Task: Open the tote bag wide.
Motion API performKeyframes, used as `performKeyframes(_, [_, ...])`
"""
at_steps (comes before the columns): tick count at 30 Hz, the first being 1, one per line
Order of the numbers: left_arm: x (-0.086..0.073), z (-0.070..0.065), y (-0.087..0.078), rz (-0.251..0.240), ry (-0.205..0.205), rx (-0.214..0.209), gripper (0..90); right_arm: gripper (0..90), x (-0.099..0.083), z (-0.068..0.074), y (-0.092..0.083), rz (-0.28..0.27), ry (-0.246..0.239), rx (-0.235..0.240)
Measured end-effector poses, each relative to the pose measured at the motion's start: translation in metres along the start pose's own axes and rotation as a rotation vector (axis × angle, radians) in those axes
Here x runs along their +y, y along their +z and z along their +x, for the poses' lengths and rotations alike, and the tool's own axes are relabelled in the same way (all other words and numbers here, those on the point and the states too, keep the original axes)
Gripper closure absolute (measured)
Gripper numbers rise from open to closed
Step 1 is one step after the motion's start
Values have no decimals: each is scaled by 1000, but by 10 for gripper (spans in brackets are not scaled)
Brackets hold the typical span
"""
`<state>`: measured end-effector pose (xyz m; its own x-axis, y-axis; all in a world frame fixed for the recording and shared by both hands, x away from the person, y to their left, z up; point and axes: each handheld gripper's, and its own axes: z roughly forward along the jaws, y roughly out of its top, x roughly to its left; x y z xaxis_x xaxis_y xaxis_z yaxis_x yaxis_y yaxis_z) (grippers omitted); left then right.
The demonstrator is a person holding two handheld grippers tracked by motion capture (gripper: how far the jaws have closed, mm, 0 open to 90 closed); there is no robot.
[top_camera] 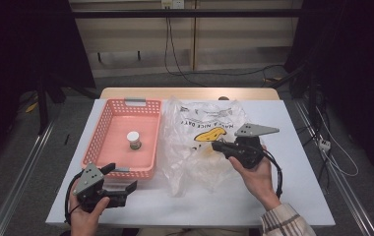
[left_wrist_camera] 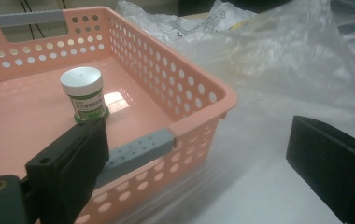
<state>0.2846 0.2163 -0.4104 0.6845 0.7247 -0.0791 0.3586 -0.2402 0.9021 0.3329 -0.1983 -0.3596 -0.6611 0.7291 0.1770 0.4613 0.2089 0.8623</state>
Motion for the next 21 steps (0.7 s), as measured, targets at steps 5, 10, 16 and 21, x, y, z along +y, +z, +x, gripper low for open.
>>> performKeyframes(5, [0,0,0,0,-1,1,56,900,11,-5,2,-42,-5,19])
performKeyframes(10, [0,0,0,-2,-2,3,56,900,12,-7,12,-33,-8,34])
performKeyframes(16, [0,0,0,-1,-4,6,56,900,19,-5,12,-57,-24,39])
performKeyframes(21, [0,1,-1,-9,-15,12,56,900,23,-4,13,-84,-29,51])
